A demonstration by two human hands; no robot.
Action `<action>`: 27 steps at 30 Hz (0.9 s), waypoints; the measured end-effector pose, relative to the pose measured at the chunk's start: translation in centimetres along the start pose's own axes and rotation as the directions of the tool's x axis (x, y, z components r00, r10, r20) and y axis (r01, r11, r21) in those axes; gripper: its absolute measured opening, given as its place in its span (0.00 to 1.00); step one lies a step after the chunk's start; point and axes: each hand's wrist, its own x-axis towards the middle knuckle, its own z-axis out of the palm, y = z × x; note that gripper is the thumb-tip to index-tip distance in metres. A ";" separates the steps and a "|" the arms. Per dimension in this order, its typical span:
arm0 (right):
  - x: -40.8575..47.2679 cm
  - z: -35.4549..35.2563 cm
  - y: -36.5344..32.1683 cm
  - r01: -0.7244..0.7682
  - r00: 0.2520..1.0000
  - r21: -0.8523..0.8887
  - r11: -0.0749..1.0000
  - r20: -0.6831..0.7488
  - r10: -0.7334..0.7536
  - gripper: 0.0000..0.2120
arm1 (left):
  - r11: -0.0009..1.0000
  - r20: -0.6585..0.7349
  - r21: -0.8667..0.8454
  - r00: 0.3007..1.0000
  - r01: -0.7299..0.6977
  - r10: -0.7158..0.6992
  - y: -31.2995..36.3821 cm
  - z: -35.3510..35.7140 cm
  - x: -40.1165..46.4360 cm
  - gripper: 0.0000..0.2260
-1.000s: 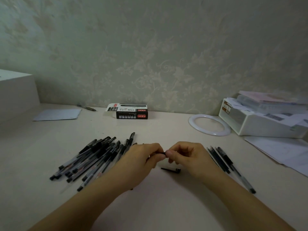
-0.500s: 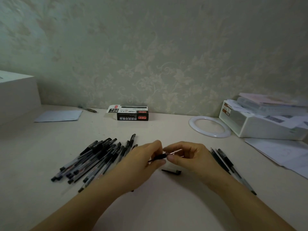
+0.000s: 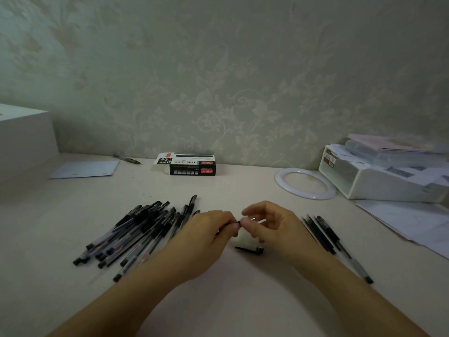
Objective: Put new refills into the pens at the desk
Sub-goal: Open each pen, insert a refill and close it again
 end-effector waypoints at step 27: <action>0.1 -0.1 1.1 0.168 0.973 -0.576 0.800 -0.033 -0.229 0.05 | 0.999 -0.008 -0.012 0.999 0.041 -0.041 -0.4 0.2 0.0 0.09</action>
